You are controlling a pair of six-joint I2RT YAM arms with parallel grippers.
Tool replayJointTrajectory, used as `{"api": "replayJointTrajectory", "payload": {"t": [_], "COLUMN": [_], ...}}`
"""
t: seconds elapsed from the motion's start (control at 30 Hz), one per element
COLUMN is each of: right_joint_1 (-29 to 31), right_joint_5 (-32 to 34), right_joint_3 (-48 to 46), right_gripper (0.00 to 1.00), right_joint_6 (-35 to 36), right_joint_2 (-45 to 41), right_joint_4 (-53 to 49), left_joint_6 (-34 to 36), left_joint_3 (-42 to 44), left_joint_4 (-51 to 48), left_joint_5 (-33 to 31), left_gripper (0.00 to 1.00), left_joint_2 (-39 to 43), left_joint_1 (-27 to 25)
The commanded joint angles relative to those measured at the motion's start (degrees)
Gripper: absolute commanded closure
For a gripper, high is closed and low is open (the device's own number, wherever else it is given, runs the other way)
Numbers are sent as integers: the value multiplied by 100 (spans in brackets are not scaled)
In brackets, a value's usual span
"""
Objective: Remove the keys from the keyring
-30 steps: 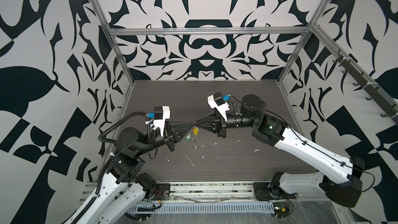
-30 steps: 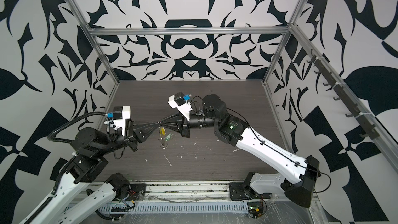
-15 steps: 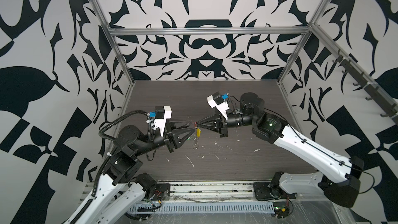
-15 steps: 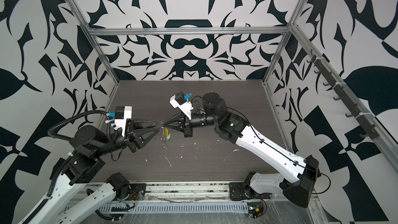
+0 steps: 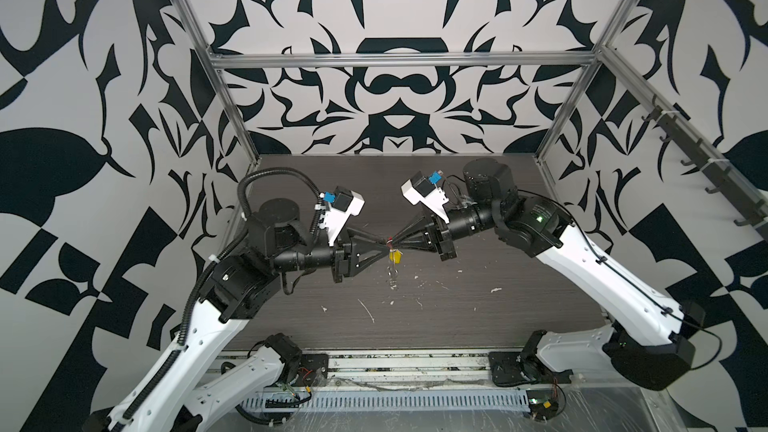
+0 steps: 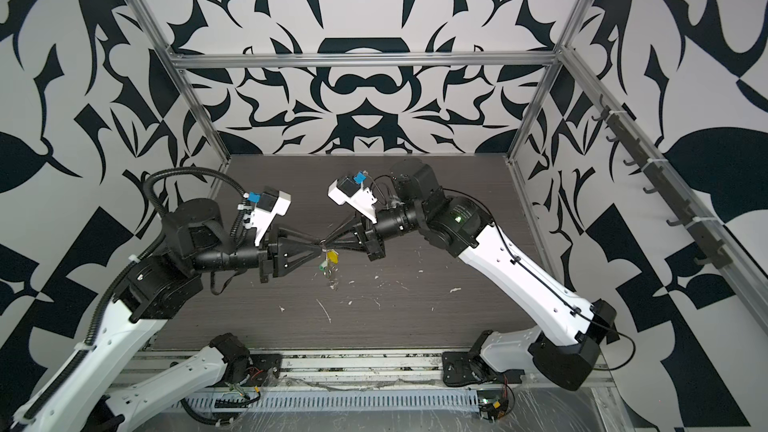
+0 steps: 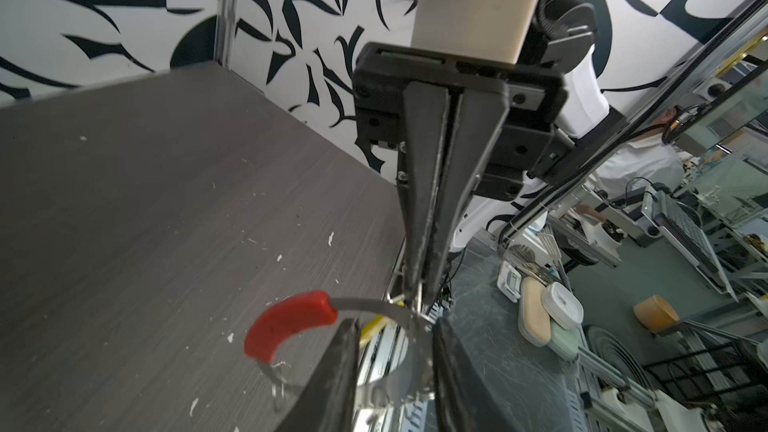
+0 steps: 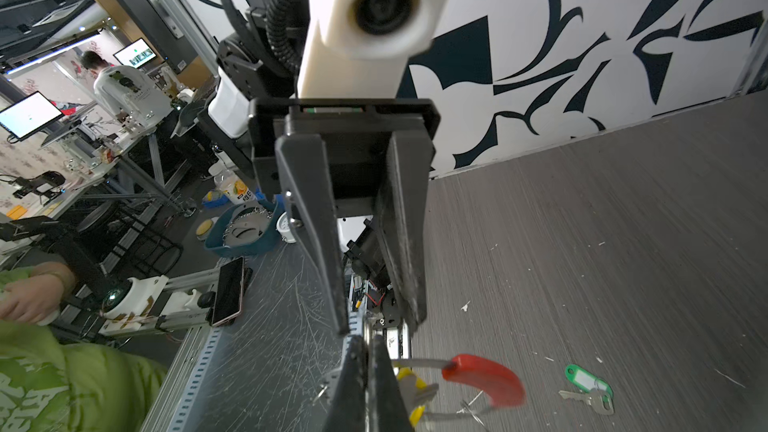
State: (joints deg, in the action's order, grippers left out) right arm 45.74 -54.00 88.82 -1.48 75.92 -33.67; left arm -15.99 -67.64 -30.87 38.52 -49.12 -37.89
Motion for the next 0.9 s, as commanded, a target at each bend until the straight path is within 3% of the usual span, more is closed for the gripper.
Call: {"api": "replayJointTrajectory", "payload": {"t": [0.0, 0.2, 0.53, 0.67, 0.83, 0.87], "right_joint_1": [-3, -3, 6, 12, 12, 9], "right_joint_5": [-226, -186, -173, -173, -46, 56], "right_joint_3": [287, 372, 435, 374, 147, 49], "right_gripper": [100, 100, 100, 100, 100, 94], "right_joint_6": [244, 287, 168, 40, -302, -362], "right_joint_2": [-12, 49, 84, 38, -106, -167], "right_joint_4": [-336, -413, -239, -33, 532, 726], "left_joint_6": [200, 200, 131, -10, -225, -288], "left_joint_3": [-222, -351, -378, -292, -28, 78], "left_joint_4": [-422, -437, -451, -283, 112, 290], "left_joint_5": [381, 536, 569, 605, 318, 152], "left_gripper": [71, 86, 87, 100, 100, 100], "left_joint_2": [-39, -175, -326, -317, -173, -54], "left_joint_1": [-8, -8, -8, -8, -8, -8]}}
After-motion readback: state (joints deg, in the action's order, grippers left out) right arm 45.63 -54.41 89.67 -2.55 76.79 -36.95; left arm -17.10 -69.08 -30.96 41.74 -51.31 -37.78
